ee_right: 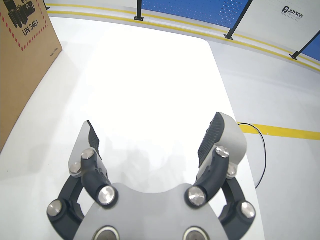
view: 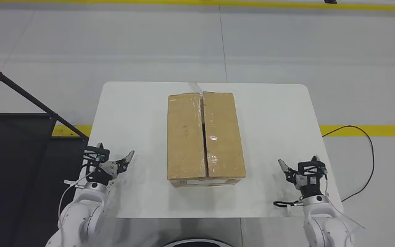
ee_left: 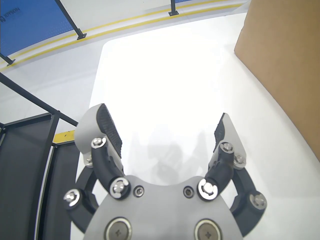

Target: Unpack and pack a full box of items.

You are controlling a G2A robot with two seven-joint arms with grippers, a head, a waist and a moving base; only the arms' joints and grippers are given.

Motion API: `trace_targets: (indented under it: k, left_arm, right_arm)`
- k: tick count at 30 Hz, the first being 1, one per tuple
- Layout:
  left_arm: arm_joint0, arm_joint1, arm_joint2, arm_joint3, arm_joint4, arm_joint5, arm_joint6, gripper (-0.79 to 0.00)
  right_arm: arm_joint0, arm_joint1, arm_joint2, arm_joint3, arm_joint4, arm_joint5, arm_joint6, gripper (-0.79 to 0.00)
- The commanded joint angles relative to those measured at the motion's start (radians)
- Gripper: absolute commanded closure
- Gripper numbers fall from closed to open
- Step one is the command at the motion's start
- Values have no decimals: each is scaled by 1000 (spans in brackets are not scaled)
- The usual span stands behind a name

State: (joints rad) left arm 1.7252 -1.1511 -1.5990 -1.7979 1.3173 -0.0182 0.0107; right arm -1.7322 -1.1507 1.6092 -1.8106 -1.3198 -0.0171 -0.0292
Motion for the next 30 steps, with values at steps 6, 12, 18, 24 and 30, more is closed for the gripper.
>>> trace_targets:
  k: [6,12,18,24,30]
  left_arm:
    - [15,-1,-21,-17,-89,-110,78,-785]
    - [44,-1,-29,-36,-128,-218,165,-785]
    - [52,2,-44,-19,-132,-279,196,-785]
    - [52,2,-44,-19,-132,-279,196,-785]
    - [31,1,8,-5,-107,-323,159,-785]
  right_arm:
    - [-77,1,34,-96,-31,-57,-156,-785]
    - [-163,6,64,-198,-100,-146,-297,-785]
    - [-175,5,69,-209,-101,-145,-304,-785]
    - [-175,5,69,-209,-101,-145,-304,-785]
    - [-161,7,50,-214,-170,-183,-350,-785]
